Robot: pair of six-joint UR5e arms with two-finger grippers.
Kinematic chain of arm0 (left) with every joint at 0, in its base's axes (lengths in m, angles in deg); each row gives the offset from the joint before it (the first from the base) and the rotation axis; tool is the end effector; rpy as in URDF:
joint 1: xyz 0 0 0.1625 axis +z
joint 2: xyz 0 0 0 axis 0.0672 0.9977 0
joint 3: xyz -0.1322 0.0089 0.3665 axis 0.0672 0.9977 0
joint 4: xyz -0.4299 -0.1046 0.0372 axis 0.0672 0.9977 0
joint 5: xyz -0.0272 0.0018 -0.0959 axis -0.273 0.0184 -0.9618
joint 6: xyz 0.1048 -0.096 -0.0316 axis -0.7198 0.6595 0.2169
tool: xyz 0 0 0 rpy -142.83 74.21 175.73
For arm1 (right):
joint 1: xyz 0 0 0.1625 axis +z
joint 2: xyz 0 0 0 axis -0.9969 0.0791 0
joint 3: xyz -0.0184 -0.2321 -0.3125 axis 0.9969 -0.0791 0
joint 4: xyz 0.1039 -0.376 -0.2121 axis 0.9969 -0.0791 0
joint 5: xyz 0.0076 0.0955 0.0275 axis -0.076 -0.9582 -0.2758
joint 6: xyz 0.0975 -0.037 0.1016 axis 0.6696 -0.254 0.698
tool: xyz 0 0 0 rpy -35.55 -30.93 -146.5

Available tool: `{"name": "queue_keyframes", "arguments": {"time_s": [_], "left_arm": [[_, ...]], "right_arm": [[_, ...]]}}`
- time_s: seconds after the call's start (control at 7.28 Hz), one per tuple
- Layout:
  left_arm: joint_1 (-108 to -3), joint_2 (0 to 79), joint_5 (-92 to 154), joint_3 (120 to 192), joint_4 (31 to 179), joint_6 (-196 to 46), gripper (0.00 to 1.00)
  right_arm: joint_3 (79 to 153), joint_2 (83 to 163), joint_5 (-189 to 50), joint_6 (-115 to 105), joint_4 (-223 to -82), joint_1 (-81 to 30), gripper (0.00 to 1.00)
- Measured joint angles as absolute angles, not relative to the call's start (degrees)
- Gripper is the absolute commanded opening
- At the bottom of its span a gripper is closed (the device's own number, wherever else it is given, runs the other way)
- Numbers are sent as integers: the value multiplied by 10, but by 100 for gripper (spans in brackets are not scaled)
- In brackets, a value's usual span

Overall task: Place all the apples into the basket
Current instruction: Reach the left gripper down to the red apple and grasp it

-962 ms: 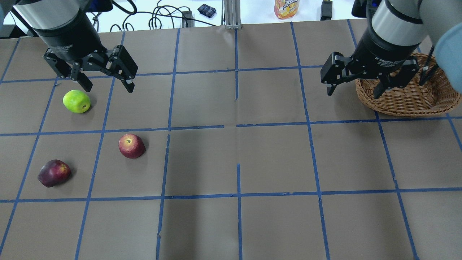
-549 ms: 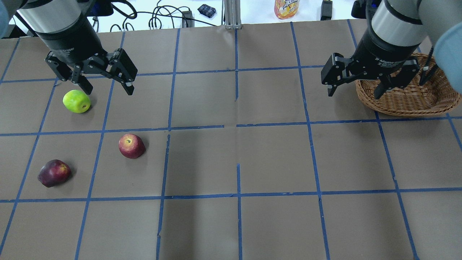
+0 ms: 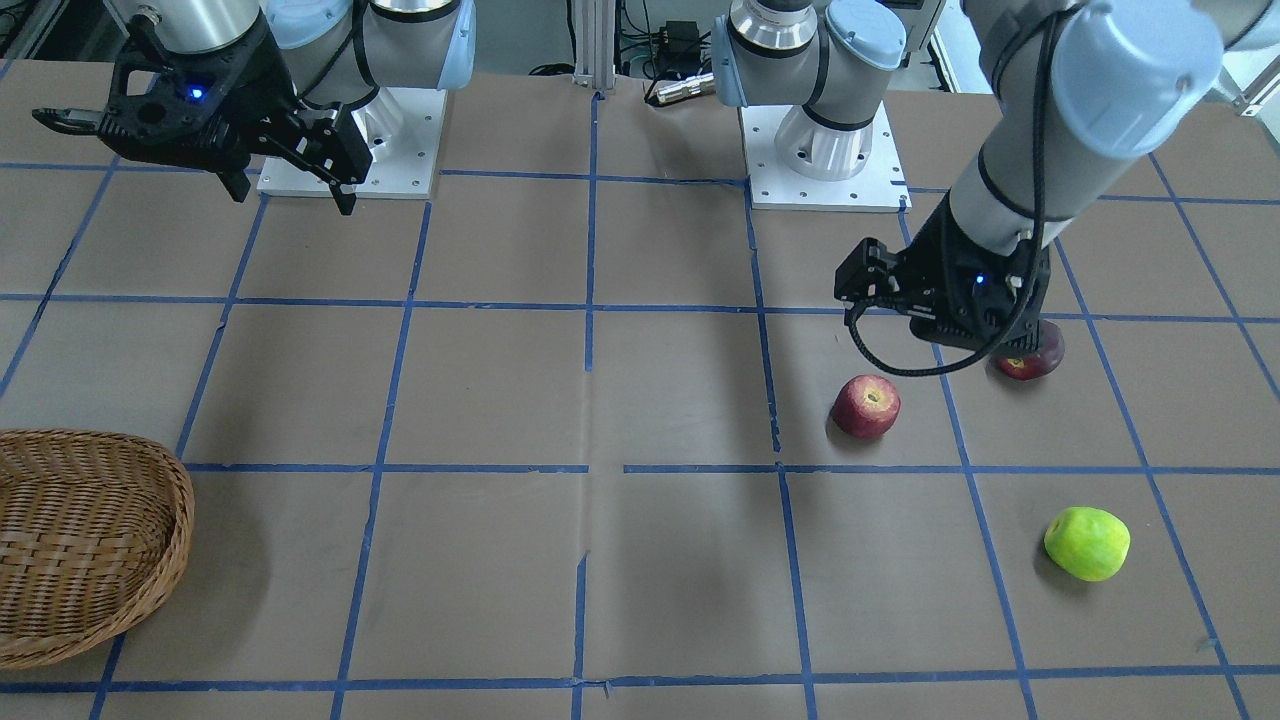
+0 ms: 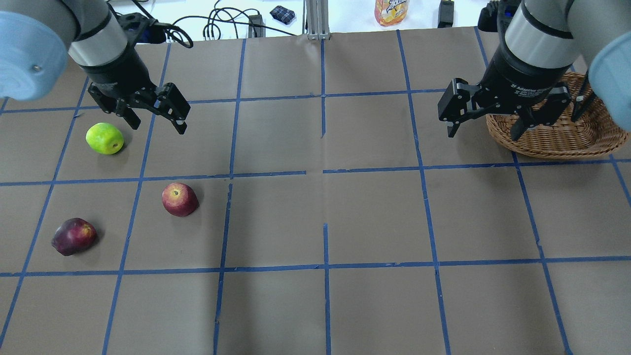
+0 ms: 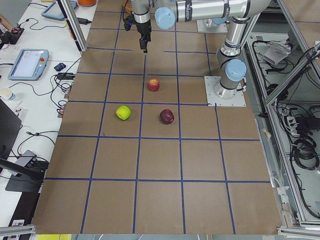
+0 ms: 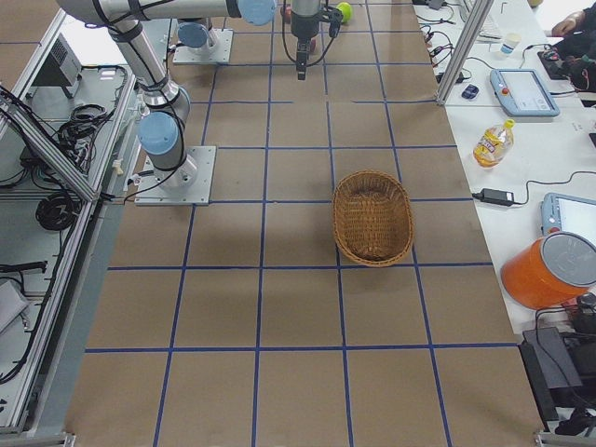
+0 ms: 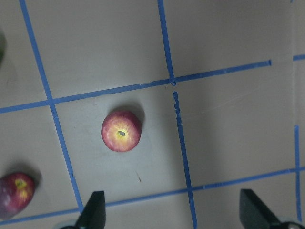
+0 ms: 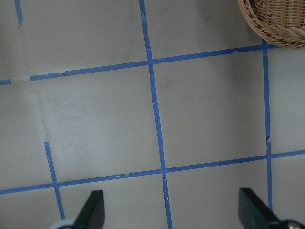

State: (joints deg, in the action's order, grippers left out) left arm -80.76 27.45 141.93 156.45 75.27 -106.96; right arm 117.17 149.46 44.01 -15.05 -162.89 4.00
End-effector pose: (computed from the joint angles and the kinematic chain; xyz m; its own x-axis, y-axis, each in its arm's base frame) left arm -0.0818 -0.5665 0.3292 -0.9789 0.2012 0.0343 0.2034 0.9757 0.0814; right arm 0.1274 -0.4802 0.4195 -0.9926 0.1213 0.0115 0.1214 0.9925 0.0133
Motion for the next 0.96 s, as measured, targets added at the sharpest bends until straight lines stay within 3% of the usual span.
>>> {"name": "queue_keyframes", "arguments": {"time_s": [0.96], "left_arm": [[-724,327,1421,1738,574,-1090,100]], "right_arm": [[1175,1494,437,-150,-1637,36,100]]}}
